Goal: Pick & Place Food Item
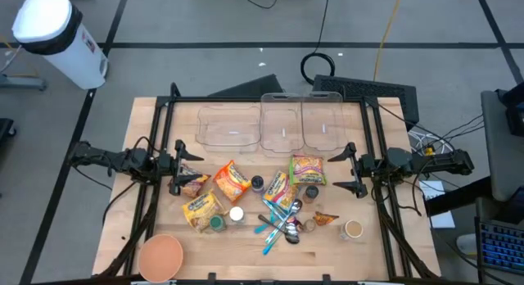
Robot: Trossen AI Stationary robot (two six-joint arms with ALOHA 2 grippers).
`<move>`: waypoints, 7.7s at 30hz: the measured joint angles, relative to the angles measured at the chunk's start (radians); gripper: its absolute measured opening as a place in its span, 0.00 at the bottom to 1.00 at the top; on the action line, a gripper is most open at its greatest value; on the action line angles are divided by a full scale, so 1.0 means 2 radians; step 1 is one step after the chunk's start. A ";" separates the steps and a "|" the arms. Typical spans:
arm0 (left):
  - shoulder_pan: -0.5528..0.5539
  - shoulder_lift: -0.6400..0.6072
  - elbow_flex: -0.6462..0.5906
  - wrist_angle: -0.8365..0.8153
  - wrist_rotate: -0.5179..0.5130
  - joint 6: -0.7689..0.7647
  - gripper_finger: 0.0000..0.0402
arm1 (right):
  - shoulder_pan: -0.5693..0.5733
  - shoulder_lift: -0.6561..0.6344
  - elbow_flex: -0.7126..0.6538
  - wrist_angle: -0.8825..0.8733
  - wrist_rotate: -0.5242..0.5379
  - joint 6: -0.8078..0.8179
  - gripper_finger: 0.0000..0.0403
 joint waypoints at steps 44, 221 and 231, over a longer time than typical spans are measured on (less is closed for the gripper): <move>0.000 0.000 0.000 0.000 0.000 0.000 0.66 | 0.000 0.000 0.000 0.049 0.000 0.028 0.94; 0.000 0.000 0.000 0.003 0.000 0.000 0.66 | -0.370 0.574 0.243 0.060 0.169 0.035 0.58; 0.000 0.000 0.000 0.003 0.000 0.000 0.66 | -0.297 0.470 0.243 0.047 0.157 0.000 0.71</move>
